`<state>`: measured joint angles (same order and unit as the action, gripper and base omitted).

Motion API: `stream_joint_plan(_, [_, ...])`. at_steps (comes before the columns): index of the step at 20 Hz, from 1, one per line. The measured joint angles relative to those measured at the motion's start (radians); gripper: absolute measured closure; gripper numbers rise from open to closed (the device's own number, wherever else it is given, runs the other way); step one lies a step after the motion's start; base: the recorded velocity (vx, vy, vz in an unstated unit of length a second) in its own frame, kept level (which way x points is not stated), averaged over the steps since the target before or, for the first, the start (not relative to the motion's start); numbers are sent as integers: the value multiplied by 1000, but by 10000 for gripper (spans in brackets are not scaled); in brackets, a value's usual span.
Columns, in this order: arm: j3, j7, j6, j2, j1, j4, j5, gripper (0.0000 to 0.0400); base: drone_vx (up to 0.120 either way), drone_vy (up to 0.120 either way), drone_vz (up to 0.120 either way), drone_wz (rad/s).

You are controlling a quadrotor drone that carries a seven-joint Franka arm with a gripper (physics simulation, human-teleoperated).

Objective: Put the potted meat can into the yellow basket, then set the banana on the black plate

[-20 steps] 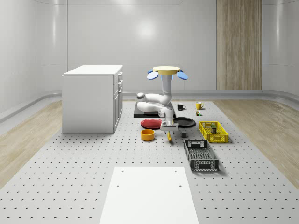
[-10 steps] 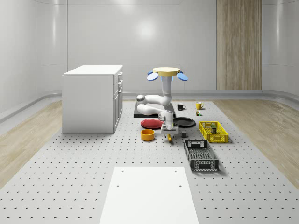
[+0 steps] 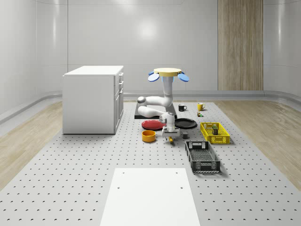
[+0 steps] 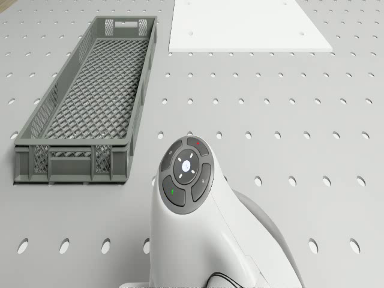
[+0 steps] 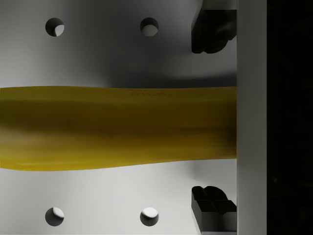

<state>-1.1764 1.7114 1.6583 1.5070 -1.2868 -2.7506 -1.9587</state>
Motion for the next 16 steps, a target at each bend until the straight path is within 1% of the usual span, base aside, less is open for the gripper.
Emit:
stream_joint_plan(2, [4, 0, 1, -2, -2, 3, -4, 0, 0, 0, 0, 0])
stream_joint_plan(5, [8, -1, 2, -4, -4, 6, -8, 121, 0, 0, 0, 0])
stream_joint_plan(6, [8, -1, 1, -4, -4, 7, -9, 150, 0, 0, 0, 0])
stream_joint_plan(8, [9, -1, 1, -5, -4, 7, -10, 189, 0, 0, 0, 0])
stream_joint_plan(9, [10, -1, 1, -6, -4, 8, -11, 200, 0, 0, 0, 0])
stream_joint_plan(13, [8, 4, -4, -8, -4, 7, -13, 202, 0, 0, 0, 0])
stream_joint_plan(16, [-12, 6, -15, -8, 1, -1, 4, 202, 0, 0, 0, 0])
